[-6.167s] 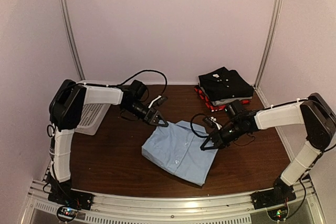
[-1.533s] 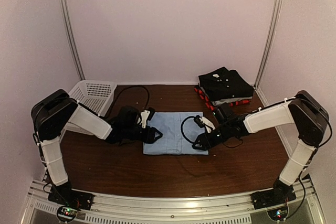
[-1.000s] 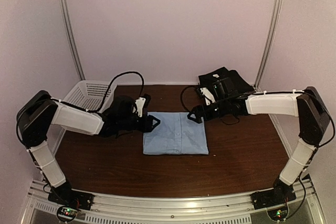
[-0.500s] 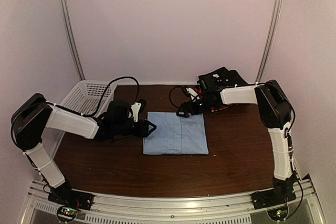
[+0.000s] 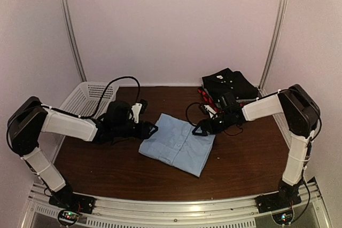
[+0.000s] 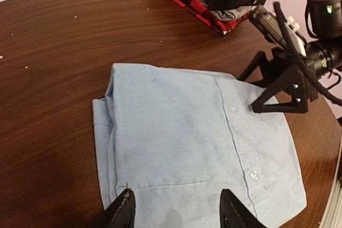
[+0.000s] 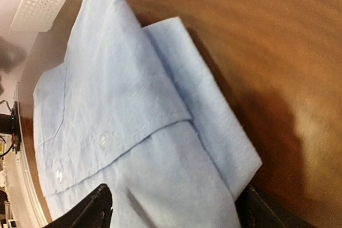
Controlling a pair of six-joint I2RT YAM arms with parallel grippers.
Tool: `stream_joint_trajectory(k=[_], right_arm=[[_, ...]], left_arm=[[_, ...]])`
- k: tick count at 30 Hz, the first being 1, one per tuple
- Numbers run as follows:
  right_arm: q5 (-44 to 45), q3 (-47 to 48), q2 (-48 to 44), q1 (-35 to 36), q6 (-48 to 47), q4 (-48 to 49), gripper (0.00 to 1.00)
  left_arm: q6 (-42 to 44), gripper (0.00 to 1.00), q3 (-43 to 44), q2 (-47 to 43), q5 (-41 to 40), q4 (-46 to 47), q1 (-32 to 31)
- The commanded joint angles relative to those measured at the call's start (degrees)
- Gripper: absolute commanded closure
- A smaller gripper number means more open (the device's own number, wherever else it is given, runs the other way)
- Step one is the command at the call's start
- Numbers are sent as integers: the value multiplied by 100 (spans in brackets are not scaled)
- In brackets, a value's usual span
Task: Fold and stack the long sleeve shirts
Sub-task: Rotate the square-folded shirt at the center of the board, then pick up the square-folded shirt from the center of the board.
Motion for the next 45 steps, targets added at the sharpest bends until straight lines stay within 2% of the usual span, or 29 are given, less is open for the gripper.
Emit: stream_joint_trajectory(k=[1,7,9,12,18,26,37,45], right_arm=[[38,-1204,-946,196,682,704,17],[540,-2394,-2344,641,1220,910,15],[1011,-2388,-2824,628,1194,647,11],[1564,-2144,-3003,542,1178,313,8],[1416,-1209,-2094,175,1033,-201,6],[-101,-316,-671,96,821,-431,6],[-1069,-388,-40,46,954,-222,9],[-1381,-455,157,249,894,-226,21]], left_arm=[[-35,45,-112,-390,-120,-108,-55],[-91,45,-314,-810,-303,-318,-260],[-113,45,-398,-968,-392,-360,-397],[-115,45,-500,-1084,-543,-371,-638],[-246,45,-601,-1012,-696,-257,-1036],[-419,45,-567,-599,-892,-74,-1527],[-469,45,-558,-308,-1087,46,-1692],[-495,45,-689,-116,-1154,109,-1708]])
